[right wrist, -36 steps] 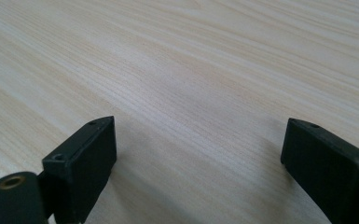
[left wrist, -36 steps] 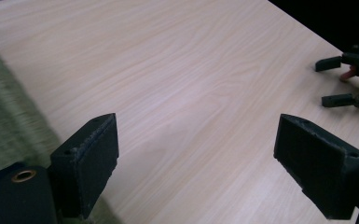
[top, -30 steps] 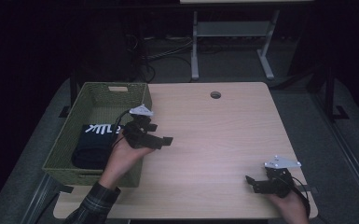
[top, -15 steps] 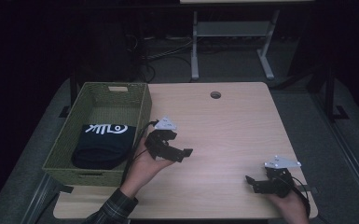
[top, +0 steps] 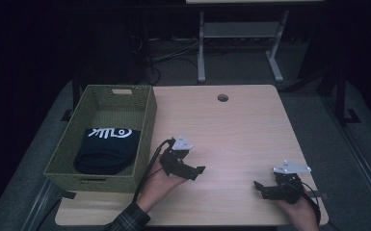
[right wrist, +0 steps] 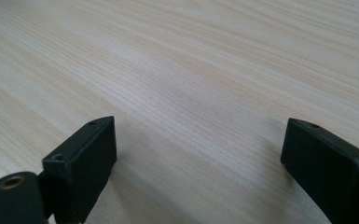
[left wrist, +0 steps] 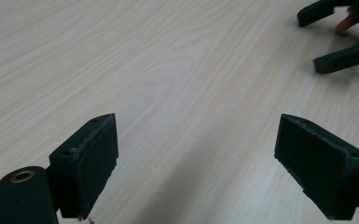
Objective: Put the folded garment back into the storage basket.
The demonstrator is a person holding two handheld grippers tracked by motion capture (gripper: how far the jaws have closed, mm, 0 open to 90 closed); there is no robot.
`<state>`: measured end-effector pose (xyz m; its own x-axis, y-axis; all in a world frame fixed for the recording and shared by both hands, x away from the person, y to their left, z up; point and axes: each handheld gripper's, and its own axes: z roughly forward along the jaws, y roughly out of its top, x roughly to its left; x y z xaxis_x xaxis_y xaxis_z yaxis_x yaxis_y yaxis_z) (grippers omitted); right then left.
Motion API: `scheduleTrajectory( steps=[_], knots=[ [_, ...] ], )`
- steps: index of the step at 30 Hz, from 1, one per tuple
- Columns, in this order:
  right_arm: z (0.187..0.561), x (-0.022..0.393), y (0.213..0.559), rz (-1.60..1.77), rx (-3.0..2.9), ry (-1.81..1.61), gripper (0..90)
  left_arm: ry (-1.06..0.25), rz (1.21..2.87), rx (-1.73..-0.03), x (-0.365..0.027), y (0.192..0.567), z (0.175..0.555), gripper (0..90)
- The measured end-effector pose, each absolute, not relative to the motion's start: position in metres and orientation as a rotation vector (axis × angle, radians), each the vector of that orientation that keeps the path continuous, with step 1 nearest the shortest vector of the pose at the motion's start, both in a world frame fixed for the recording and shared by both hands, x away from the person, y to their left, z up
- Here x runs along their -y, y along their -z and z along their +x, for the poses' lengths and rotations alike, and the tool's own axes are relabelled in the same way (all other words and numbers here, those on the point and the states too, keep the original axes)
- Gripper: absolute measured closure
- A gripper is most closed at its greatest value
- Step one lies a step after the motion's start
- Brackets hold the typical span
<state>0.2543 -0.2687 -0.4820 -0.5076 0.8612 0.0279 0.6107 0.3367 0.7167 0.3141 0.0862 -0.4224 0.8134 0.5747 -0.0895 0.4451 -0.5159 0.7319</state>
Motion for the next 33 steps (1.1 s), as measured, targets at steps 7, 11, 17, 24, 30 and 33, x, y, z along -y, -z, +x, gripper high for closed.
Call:
scheduleTrajectory(
  steps=[7,11,17,24,30,33],
  knots=[
    [0.254,0.269,0.482,1.304,-2.249,-0.971,10.0,-0.223,2.233,-0.759,-0.083,0.443,0.315,13.0],
    [0.254,0.269,0.482,1.304,-2.249,-0.972,10.0,-0.229,2.239,-0.774,-0.082,0.451,0.316,13.1],
    [0.254,0.269,0.482,1.304,-2.249,-0.971,10.0,-0.221,2.271,-0.788,-0.08,0.466,0.316,13.0],
    [0.254,0.269,0.482,1.303,-2.25,-0.972,10.0,-0.325,2.248,-0.76,-0.077,0.477,0.311,12.9],
    [0.254,0.269,0.482,1.303,-2.251,-0.972,10.0,-0.324,2.244,-0.761,-0.077,0.478,0.311,12.8],
    [0.254,0.269,0.482,1.302,-2.252,-0.972,10.0,-0.323,2.244,-0.762,-0.077,0.478,0.311,12.8]
  ],
)
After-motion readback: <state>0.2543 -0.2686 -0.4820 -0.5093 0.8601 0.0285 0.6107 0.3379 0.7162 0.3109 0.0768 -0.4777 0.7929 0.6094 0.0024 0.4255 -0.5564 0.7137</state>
